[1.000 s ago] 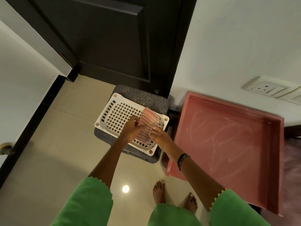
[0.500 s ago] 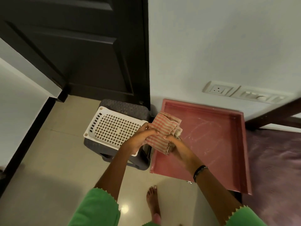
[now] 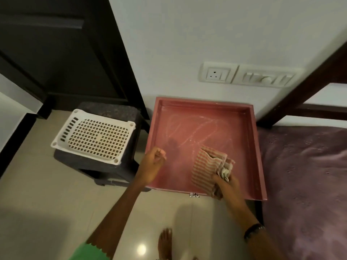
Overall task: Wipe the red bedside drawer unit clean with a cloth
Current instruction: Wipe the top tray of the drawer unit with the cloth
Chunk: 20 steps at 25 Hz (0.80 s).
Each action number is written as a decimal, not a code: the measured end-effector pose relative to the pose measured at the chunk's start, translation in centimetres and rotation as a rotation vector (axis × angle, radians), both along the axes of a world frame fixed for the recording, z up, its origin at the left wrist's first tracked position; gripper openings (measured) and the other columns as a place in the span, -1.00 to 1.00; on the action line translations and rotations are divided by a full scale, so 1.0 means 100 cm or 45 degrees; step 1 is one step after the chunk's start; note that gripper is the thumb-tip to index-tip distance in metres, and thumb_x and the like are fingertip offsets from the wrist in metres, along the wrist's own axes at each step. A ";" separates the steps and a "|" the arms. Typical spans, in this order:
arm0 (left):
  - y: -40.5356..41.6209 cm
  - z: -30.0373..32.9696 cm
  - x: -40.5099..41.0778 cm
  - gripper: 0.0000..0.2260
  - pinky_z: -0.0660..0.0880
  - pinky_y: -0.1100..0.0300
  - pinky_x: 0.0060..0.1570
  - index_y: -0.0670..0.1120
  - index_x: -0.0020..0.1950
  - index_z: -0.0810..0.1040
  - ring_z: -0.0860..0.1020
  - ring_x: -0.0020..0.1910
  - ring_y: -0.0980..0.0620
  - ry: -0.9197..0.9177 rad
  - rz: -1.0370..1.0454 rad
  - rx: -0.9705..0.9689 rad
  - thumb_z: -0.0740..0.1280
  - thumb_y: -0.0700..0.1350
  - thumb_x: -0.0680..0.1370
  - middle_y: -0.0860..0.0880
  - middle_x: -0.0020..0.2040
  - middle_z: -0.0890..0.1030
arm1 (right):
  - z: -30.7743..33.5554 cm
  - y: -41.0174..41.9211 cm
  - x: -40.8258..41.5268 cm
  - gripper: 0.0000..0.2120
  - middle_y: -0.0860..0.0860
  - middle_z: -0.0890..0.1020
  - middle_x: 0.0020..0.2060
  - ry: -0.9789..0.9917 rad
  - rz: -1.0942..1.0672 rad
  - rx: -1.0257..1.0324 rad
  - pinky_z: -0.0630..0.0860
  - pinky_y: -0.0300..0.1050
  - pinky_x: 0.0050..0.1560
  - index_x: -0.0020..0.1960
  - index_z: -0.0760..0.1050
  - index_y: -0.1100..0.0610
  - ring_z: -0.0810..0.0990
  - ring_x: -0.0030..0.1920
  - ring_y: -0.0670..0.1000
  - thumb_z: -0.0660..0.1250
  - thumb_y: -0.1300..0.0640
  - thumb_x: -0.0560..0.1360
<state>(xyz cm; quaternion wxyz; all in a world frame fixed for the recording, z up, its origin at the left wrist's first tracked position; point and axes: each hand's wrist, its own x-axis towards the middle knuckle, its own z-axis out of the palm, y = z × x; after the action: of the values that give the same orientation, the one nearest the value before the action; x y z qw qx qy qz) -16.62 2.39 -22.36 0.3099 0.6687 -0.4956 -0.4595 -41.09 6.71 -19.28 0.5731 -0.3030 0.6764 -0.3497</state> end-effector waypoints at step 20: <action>-0.059 -0.138 0.044 -0.44 0.51 0.32 -0.16 -0.10 -0.19 0.61 0.62 -0.27 0.09 -0.234 -0.092 -0.898 -0.01 0.23 0.60 -0.02 -0.24 0.67 | -0.162 -0.015 -0.089 -0.57 0.18 0.69 -0.33 1.958 0.438 -0.723 0.59 0.10 -0.40 0.02 0.64 0.03 0.64 -0.42 0.24 0.60 0.16 0.17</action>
<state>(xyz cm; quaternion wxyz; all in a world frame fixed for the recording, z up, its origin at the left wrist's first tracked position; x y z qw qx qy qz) -12.20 -3.55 -36.13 0.4593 0.5413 -0.6725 -0.2089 -50.00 5.23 -35.47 -0.1008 -0.6889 0.7092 -0.1104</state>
